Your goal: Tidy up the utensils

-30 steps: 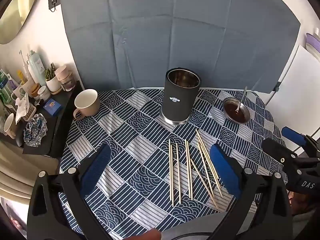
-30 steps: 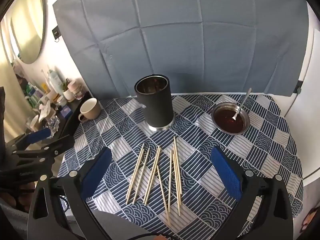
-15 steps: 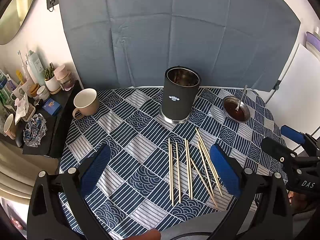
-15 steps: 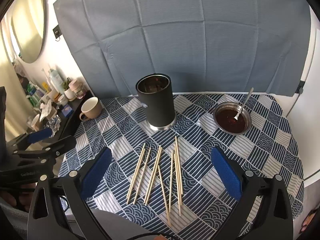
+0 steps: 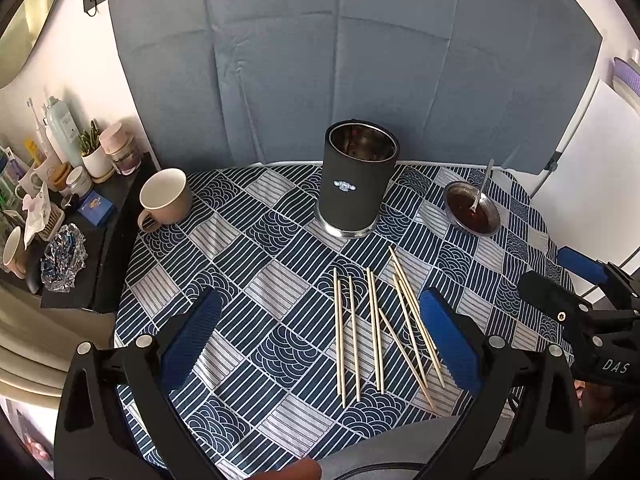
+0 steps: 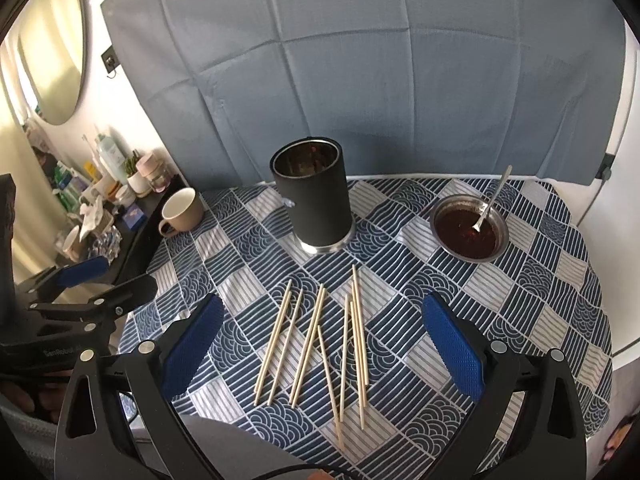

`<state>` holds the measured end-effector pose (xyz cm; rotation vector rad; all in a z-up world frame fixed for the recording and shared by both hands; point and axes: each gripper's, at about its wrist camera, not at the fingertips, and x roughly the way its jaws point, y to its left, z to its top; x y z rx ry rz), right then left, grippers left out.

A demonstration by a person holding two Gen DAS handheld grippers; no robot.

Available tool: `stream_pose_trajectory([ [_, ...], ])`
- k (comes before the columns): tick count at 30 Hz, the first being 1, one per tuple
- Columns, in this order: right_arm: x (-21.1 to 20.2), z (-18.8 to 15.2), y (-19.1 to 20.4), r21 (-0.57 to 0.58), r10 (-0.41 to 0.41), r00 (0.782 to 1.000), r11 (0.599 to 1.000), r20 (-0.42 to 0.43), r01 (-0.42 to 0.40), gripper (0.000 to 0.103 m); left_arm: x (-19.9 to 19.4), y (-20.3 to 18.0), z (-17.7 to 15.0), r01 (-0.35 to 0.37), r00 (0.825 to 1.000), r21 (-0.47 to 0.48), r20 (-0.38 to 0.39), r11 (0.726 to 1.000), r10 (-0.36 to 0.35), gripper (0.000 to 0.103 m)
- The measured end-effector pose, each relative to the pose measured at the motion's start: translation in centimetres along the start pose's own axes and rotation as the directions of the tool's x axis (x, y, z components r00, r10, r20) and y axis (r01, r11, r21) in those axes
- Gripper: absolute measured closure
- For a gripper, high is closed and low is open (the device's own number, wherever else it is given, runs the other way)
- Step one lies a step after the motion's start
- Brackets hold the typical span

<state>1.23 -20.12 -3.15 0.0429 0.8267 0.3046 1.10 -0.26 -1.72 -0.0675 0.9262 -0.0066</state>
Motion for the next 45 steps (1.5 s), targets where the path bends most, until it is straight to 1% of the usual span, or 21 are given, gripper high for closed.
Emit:
stream_pose_trajectory([
  [22, 3.4, 0.9, -0.5, 0.016, -0.001, 0.997, 1.000, -0.076, 0.002, 0.008, 3.2, 0.4, 0.8, 0.007, 0.996, -0.012, -0.084, 1.000, -0.008, 0.006],
  [39, 5.6, 1.0, -0.9, 0.027, -0.003, 0.990, 1.000, -0.140, 0.007, 0.008, 6.0, 0.6, 1.3, 0.030, 0.988, -0.019, -0.154, 0.999, -0.032, 0.006],
  [40, 5.9, 1.0, -0.9, 0.028, -0.003, 0.989, 1.000, -0.146, 0.007, 0.008, 6.1, 0.6, 1.3, 0.065, 0.991, -0.007, -0.118, 0.998, -0.065, 0.006],
  [42, 6.4, 1.0, -1.0, 0.030, -0.002, 0.987, 1.000, -0.161, 0.007, 0.008, 6.7, 0.6, 1.3, 0.080, 0.990, -0.003, -0.118, 0.997, -0.080, 0.006],
  [45, 7.4, 1.1, -1.1, 0.034, -0.001, 0.982, 0.999, -0.187, 0.007, 0.008, 7.8, 0.7, 1.4, 0.086, 0.985, -0.006, -0.150, 0.996, -0.086, 0.006],
])
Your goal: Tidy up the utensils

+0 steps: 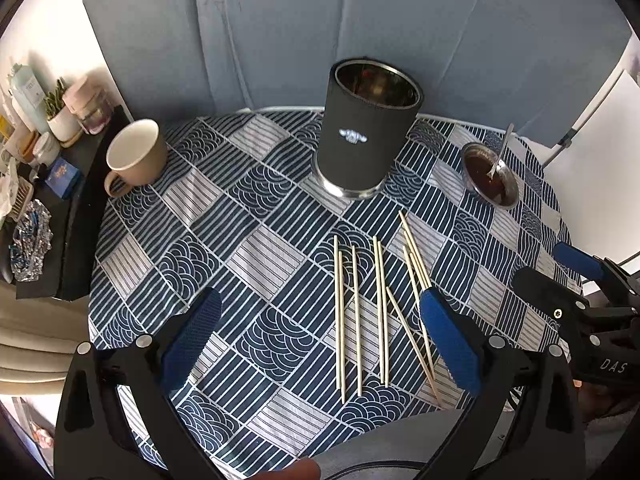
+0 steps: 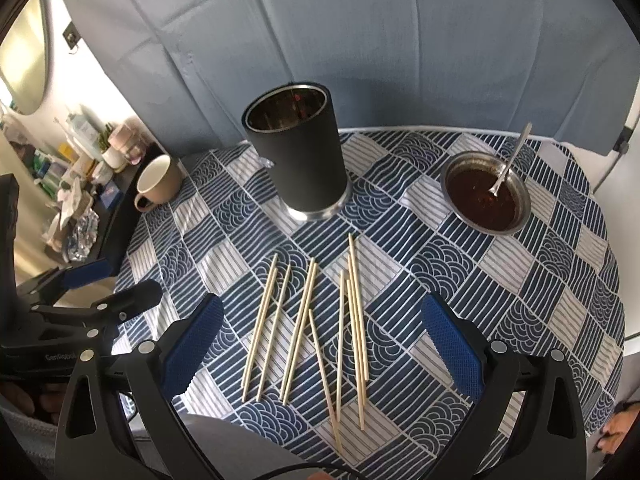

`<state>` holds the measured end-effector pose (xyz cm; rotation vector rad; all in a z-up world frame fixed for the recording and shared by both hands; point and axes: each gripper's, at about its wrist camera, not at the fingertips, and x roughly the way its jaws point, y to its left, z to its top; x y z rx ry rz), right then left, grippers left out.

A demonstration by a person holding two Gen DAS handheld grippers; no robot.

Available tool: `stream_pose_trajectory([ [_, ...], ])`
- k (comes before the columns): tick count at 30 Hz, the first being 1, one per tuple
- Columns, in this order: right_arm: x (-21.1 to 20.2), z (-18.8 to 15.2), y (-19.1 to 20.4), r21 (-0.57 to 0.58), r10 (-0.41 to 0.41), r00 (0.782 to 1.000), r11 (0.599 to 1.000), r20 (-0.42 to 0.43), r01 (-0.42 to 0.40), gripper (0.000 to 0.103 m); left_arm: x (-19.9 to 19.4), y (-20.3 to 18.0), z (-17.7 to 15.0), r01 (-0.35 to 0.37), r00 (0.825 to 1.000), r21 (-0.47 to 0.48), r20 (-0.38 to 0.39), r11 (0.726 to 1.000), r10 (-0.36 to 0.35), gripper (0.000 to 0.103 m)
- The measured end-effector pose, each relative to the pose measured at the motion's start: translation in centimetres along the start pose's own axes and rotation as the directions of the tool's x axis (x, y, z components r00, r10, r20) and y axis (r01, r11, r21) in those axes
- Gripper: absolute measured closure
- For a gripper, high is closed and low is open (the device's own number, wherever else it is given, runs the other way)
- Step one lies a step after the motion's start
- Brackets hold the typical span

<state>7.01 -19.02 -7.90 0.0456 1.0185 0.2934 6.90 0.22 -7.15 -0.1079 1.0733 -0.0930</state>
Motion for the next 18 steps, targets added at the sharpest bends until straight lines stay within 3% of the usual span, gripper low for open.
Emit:
stream_pose_trajectory([
  [10, 4.2, 0.9, -0.7, 0.016, -0.016, 0.995, 1.000, -0.103, 0.017, 0.008, 4.3, 0.5, 1.2, -0.013, 0.994, -0.008, -0.112, 1.000, 0.012, 0.006],
  [18, 8.5, 1.0, -1.7, 0.016, -0.056, 0.979, 0.998, -0.197, 0.060, 0.008, 9.2, 0.6, 1.4, -0.019, 0.969, 0.009, -0.245, 1.000, 0.021, 0.006],
])
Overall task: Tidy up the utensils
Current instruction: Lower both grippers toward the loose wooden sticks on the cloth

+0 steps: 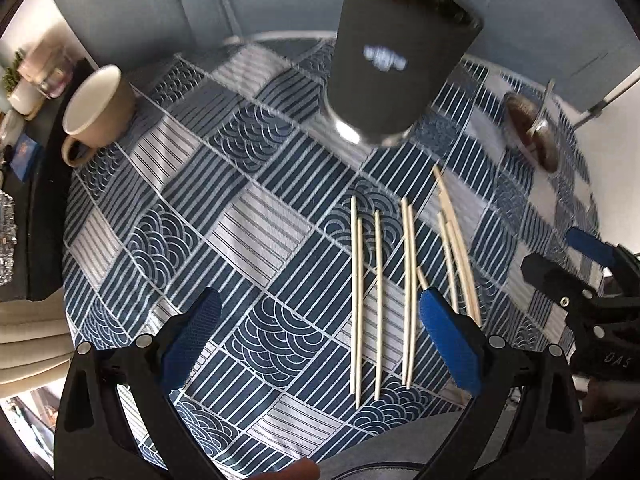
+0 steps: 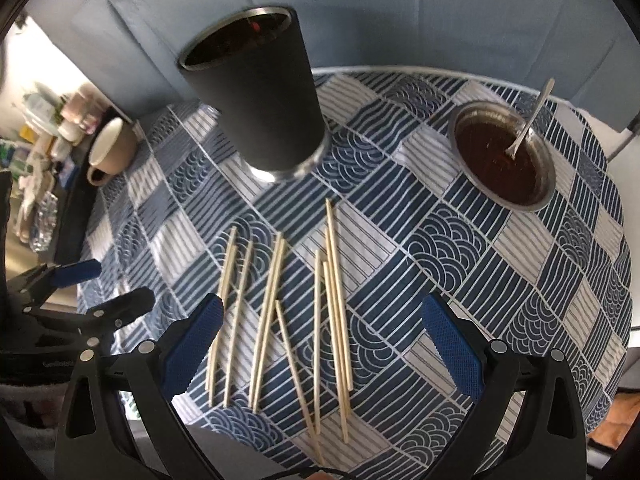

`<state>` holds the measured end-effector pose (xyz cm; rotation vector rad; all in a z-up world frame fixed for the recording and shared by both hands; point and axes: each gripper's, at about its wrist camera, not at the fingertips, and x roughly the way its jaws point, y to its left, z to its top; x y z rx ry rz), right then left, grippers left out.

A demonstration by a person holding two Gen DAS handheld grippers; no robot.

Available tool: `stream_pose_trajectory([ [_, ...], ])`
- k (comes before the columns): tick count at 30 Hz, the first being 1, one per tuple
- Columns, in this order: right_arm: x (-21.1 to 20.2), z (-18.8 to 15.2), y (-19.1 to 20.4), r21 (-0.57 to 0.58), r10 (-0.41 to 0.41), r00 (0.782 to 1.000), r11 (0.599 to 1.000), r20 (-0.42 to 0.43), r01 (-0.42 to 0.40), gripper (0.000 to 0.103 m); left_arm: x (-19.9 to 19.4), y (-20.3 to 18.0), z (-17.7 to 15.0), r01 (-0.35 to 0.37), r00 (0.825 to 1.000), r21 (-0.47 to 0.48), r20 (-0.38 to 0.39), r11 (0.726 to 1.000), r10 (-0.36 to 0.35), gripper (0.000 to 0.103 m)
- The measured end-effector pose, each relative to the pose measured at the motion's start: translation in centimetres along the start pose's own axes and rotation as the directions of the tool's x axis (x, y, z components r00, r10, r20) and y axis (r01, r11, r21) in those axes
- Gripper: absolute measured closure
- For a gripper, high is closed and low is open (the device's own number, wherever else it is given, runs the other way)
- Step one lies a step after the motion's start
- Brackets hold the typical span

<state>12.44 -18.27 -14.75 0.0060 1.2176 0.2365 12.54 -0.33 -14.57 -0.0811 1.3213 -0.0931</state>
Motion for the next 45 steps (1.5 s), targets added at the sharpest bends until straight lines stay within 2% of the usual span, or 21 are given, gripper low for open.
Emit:
stream_pose_trajectory([
  [5, 3.2, 0.3, -0.8, 0.025, -0.022, 0.997, 0.999, -0.069, 0.024, 0.008, 3.0, -0.1, 0.8, 0.001, 0.997, 0.003, -0.078, 1.000, -0.001, 0.006],
  [11, 6.7, 0.3, -0.9, -0.060, -0.108, 0.989, 0.993, -0.101, 0.102, 0.008, 6.7, -0.1, 1.7, -0.023, 0.987, 0.016, -0.159, 1.000, 0.025, 0.006],
  [16, 8.4, 0.3, -2.1, -0.068, -0.129, 0.983, 0.990, -0.131, 0.121, 0.008, 9.2, 0.5, 2.1, -0.057, 0.977, 0.021, -0.203, 0.998, 0.060, 0.006],
  [19, 9.3, 0.2, -2.6, -0.072, -0.165, 0.975, 0.985, -0.146, 0.156, 0.008, 10.8, 0.7, 2.2, -0.102, 0.967, 0.048, -0.229, 0.994, 0.110, 0.004],
  [23, 10.1, 0.1, -2.5, -0.113, -0.200, 0.968, 0.976, -0.150, 0.184, 0.008, 11.5, 0.3, 2.4, -0.068, 0.971, 0.060, -0.226, 0.996, 0.080, 0.004],
  [26, 10.8, 0.0, -2.3, -0.151, -0.228, 0.962, 0.967, -0.153, 0.206, 0.008, 12.5, -0.8, 2.7, -0.074, 0.968, 0.077, -0.233, 0.994, 0.090, 0.004],
  [28, 10.9, 0.0, -2.3, -0.160, -0.231, 0.962, 0.965, -0.145, 0.208, 0.008, 13.0, -2.3, 3.1, -0.092, 0.969, 0.103, -0.219, 0.990, 0.113, 0.004],
  [35, 11.3, 0.0, -3.0, -0.160, -0.198, 0.969, 0.972, -0.144, 0.175, 0.009, 13.8, -2.7, 3.2, -0.080, 0.976, 0.109, -0.195, 0.991, 0.100, 0.004],
  [38, 11.2, 0.4, -4.5, -0.144, -0.182, 0.971, 0.976, -0.153, 0.161, 0.009, 13.7, -2.4, 3.1, -0.078, 0.977, 0.109, -0.188, 0.991, 0.098, 0.004],
  [43, 10.9, 0.1, -5.6, -0.172, -0.223, 0.964, 0.965, -0.143, 0.197, 0.009, 13.4, -0.9, 2.9, -0.078, 0.977, 0.104, -0.189, 0.992, 0.096, 0.004],
  [45, 10.8, 0.0, -5.7, -0.184, -0.232, 0.963, 0.961, -0.137, 0.205, 0.009, 12.4, 1.3, 2.2, -0.077, 0.976, 0.099, -0.196, 0.992, 0.095, 0.004],
])
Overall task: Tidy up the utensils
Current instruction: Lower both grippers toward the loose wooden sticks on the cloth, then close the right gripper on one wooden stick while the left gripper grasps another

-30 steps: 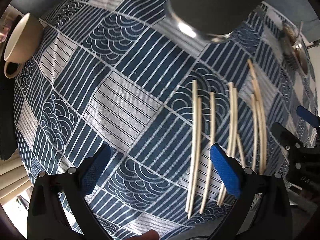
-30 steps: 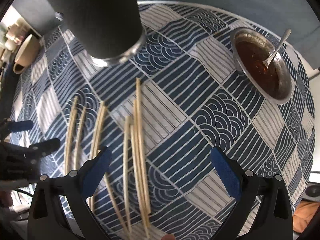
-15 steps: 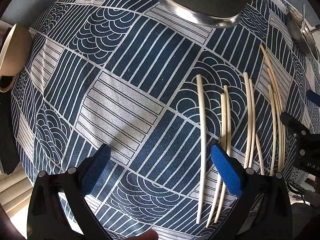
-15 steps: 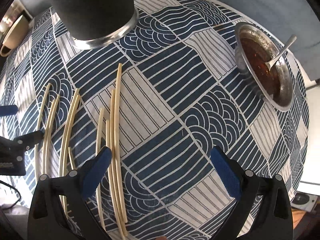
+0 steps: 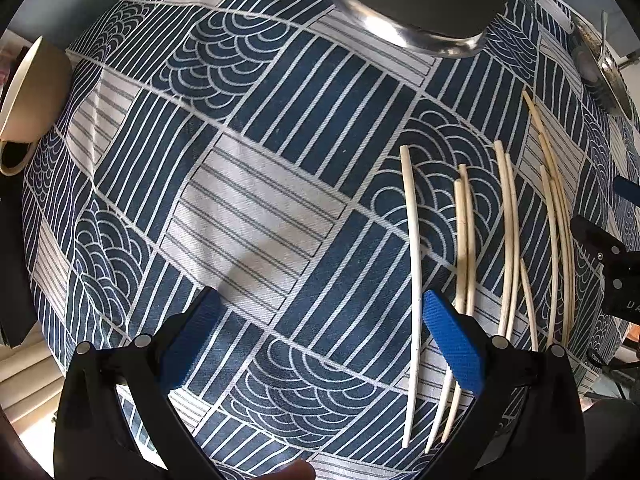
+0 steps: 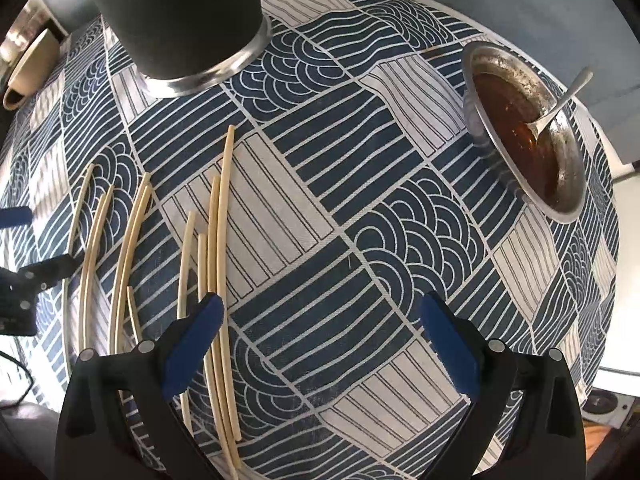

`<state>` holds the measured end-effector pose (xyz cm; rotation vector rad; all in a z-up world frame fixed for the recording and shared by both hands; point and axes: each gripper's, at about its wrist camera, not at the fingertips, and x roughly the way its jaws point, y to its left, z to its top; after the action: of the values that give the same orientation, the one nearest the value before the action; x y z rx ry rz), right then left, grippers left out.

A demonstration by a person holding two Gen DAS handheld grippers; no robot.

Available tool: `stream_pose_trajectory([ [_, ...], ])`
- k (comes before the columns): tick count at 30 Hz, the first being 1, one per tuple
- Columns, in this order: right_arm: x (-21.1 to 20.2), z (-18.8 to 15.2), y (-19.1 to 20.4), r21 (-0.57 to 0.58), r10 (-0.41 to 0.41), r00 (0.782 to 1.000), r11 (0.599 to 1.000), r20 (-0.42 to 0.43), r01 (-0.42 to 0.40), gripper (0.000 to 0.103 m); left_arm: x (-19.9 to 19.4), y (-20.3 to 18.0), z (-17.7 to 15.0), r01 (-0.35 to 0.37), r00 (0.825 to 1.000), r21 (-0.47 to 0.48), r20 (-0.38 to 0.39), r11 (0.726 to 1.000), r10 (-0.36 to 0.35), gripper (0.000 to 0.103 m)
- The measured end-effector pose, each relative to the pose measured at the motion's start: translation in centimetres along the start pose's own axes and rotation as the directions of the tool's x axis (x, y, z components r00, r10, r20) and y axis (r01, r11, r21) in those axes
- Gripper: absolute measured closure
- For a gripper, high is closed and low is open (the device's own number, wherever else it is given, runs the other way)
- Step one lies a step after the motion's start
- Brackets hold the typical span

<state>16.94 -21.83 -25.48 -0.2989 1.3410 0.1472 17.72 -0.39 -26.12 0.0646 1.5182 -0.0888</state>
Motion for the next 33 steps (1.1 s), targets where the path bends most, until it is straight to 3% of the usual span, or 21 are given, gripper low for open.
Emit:
stream_pose_trajectory([
  [4, 0.3, -0.3, 0.5, -0.033, -0.016, 1.000, 0.999, -0.024, 0.015, 0.010, 0.0, 2.4, -0.7, -0.001, 1.000, -0.023, -0.031, 1.000, 0.000, 0.004],
  [7, 0.5, -1.1, 1.9, -0.071, 0.020, 0.998, 0.997, -0.053, -0.023, 0.018, 0.3, 3.8, -1.2, 0.001, 1.000, -0.023, -0.019, 1.000, -0.001, 0.004],
  [9, 0.4, -1.2, 1.9, -0.082, 0.062, 0.996, 0.994, -0.059, -0.066, 0.033, 0.3, 4.0, -1.4, 0.003, 1.000, -0.027, -0.012, 1.000, -0.004, 0.004],
  [10, 0.5, -1.1, 1.6, -0.062, 0.098, 0.993, 0.993, -0.072, -0.102, 0.035, 0.3, 4.2, -1.6, 0.003, 1.000, -0.028, -0.004, 1.000, -0.003, 0.004],
  [14, 0.1, -0.8, 1.4, -0.086, 0.097, 0.993, 0.991, -0.071, -0.103, 0.043, -0.4, 3.8, -2.5, -0.001, 0.999, -0.027, 0.044, 1.000, 0.003, 0.004],
  [19, -0.8, -1.1, 2.7, -0.130, 0.102, 0.993, 0.986, -0.064, -0.109, 0.074, -0.9, 3.1, -4.1, -0.006, 0.994, -0.027, 0.105, 1.000, 0.009, 0.004],
  [20, -1.0, -1.1, 2.7, -0.132, 0.101, 0.993, 0.985, -0.059, -0.108, 0.085, -0.9, 3.0, -4.4, -0.007, 0.993, -0.026, 0.115, 1.000, 0.010, 0.004],
  [24, -1.3, -0.7, 2.3, -0.139, 0.090, 0.995, 0.986, -0.046, -0.096, 0.098, -1.3, 2.7, -5.7, -0.007, 0.993, -0.002, 0.117, 1.000, 0.007, 0.006],
  [26, -1.4, -0.6, 1.9, -0.135, 0.087, 0.995, 0.987, -0.039, -0.092, 0.098, -2.0, 2.4, -6.3, -0.006, 0.992, 0.005, 0.125, 1.000, 0.005, 0.017],
  [29, -1.3, -1.7, 3.4, -0.109, 0.100, 0.994, 0.989, -0.040, -0.104, 0.098, -3.1, 3.1, -7.3, -0.001, 0.990, 0.001, 0.140, 1.000, 0.001, 0.051],
  [31, -1.4, -2.4, 2.7, -0.079, 0.129, 0.991, 0.988, -0.046, -0.133, 0.098, -3.7, 3.9, -8.1, 0.012, 0.989, -0.010, 0.144, 1.000, -0.011, 0.085],
  [33, -1.4, -2.8, 2.2, -0.031, 0.176, 0.983, 0.984, -0.052, -0.178, 0.098, -3.8, 4.9, -8.8, 0.060, 0.989, -0.037, 0.139, 0.998, -0.054, 0.096],
])
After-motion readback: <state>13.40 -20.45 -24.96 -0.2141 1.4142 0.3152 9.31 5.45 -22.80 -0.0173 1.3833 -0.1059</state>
